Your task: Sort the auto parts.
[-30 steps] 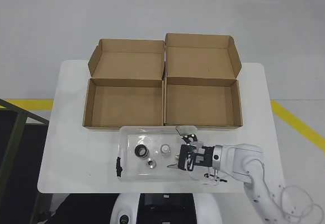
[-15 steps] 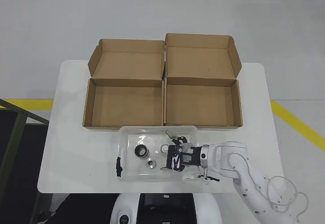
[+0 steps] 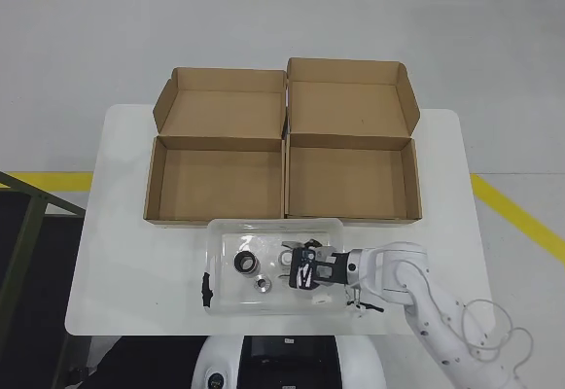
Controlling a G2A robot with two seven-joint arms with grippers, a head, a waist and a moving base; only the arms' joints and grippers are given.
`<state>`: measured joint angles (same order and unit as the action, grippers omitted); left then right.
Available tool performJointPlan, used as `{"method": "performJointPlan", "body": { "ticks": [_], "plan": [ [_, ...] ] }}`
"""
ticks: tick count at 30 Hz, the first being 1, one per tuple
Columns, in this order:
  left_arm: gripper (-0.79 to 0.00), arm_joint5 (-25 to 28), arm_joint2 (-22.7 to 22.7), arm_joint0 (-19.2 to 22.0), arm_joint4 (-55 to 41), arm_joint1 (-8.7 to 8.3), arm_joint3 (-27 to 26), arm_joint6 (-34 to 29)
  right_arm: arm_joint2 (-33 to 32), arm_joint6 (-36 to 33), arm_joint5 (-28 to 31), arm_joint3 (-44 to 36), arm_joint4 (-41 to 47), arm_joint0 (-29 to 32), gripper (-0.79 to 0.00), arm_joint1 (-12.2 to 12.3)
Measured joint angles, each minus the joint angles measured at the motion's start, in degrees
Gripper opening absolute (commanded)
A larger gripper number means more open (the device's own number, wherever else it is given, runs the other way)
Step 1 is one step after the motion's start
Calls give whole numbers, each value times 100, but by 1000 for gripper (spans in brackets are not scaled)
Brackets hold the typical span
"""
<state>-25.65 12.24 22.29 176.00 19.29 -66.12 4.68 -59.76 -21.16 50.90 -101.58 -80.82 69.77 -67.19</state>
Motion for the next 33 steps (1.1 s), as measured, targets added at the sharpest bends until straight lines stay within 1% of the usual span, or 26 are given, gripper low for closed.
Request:
{"method": "performJointPlan", "body": {
  "ticks": [2,4,7,8,9,16,23,28,33],
  "plan": [
    [0,0,0,0,0,0,0,0,10,-15,-10,15,14,-12,-446,6],
    [0,0,0,0,0,0,0,0,17,-26,-16,24,25,-23,-496,11],
    [0,0,0,0,0,0,0,0,29,-29,-16,25,46,-36,-659,20],
    [0,0,0,0,0,0,0,0,30,-26,-8,17,61,-39,-760,25],
    [0,0,0,0,0,0,0,0,27,-22,-3,3,73,-40,-785,29],
    [0,0,0,0,0,0,0,0,-104,9,20,-368,118,55,-785,86],
    [0,0,0,0,0,0,0,0,-410,70,128,-1016,276,235,-785,175],
    [0,0,0,0,0,0,0,0,-564,357,21,-1333,490,303,-785,202],
    [0,0,0,0,0,0,0,0,-676,668,-2,-1498,849,209,-785,211]
  ]
}}
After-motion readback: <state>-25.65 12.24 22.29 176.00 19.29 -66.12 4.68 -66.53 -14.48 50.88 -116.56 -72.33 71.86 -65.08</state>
